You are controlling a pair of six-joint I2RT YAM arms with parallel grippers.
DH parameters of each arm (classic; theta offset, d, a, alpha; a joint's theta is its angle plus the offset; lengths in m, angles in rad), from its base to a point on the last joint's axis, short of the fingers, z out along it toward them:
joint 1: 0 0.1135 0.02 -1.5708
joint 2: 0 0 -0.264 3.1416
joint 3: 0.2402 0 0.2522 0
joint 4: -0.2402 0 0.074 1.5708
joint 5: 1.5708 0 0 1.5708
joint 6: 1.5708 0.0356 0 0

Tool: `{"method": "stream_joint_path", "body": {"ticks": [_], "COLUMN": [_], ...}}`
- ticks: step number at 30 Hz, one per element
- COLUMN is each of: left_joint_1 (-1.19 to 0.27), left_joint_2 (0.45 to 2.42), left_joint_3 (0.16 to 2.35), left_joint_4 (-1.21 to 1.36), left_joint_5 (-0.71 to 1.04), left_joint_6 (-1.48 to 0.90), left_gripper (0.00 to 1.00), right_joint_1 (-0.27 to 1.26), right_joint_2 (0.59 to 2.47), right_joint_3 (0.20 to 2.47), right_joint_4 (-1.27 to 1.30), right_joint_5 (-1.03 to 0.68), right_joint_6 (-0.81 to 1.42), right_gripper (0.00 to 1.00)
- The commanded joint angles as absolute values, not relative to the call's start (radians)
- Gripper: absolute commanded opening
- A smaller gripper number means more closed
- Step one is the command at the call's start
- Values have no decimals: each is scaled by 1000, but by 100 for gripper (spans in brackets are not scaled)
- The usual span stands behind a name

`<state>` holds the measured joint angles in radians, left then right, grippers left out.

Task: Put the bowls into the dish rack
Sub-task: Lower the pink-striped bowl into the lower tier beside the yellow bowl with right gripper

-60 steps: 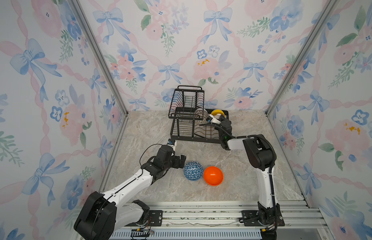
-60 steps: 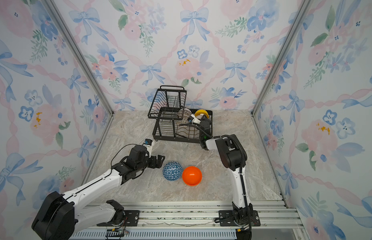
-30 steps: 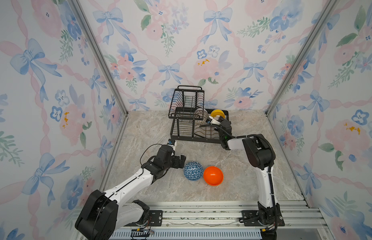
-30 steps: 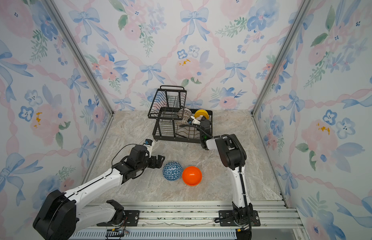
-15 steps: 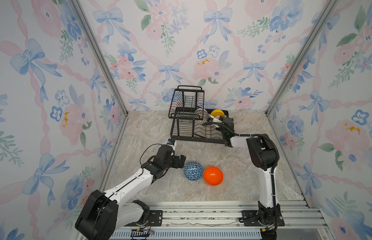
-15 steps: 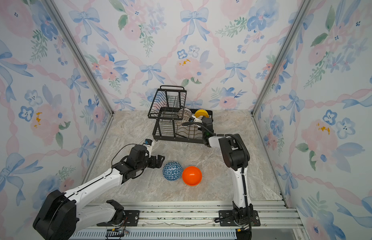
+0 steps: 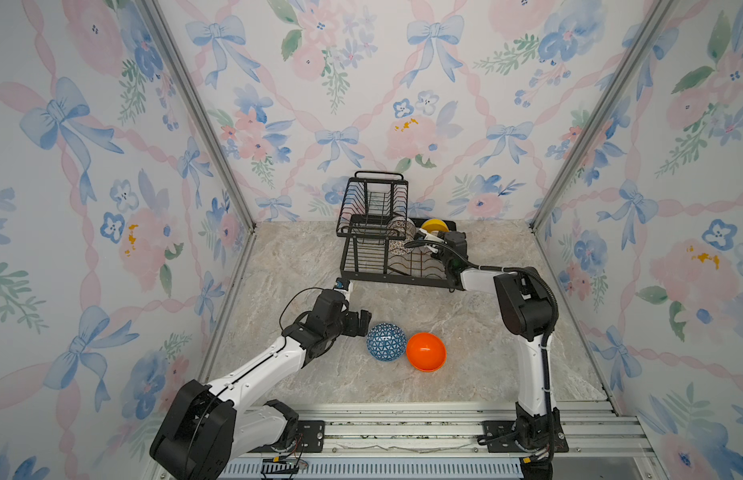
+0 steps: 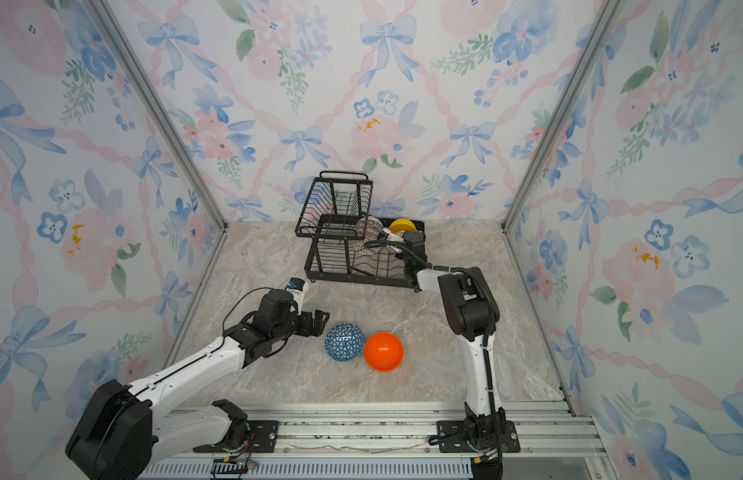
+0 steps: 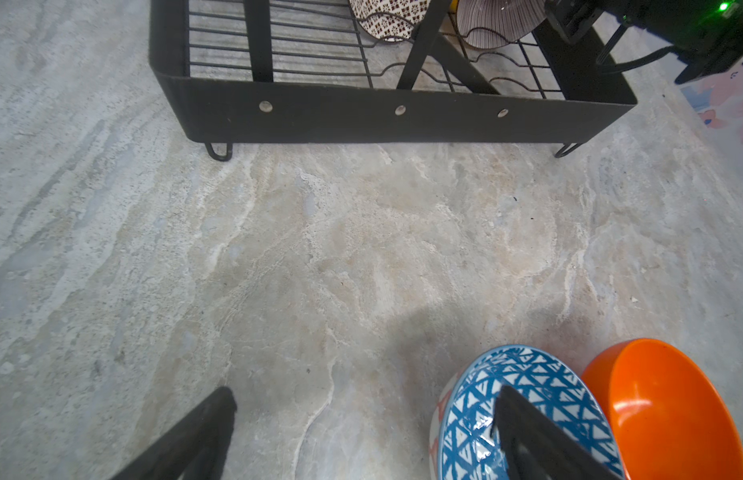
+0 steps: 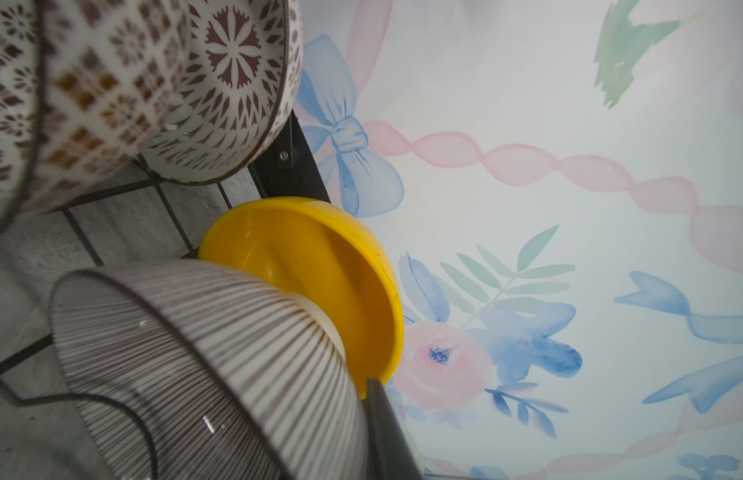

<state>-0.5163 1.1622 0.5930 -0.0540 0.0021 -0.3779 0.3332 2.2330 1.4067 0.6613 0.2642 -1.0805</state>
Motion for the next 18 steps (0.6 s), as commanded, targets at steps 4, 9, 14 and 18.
{"method": "stream_joint_path", "body": {"ticks": [4,9,14,18], "left_joint_1": [-511,-510,-511,-511], "left_joint_2": [1173,1172,1162,1154], "left_joint_3": [611,608,601,594], "left_joint_4": [-63,-63,-63,-64], "left_joint_5": [20,23,21,21], "left_joint_6": [-371,-371,-373,-374], "left_gripper": [98,98,98,98], "right_joint_1": [340,342,345,345], "right_joint_2": [2229,2229,2229,2222], "right_joint_3": [1395,1384,1395,1398], "right_joint_4": [647,656,655,655], "right_joint_5": [225,231,242,247], "right_joint_6": [-1060,-1060,-1063,-1062], "right_gripper": [21,26,29,38]}}
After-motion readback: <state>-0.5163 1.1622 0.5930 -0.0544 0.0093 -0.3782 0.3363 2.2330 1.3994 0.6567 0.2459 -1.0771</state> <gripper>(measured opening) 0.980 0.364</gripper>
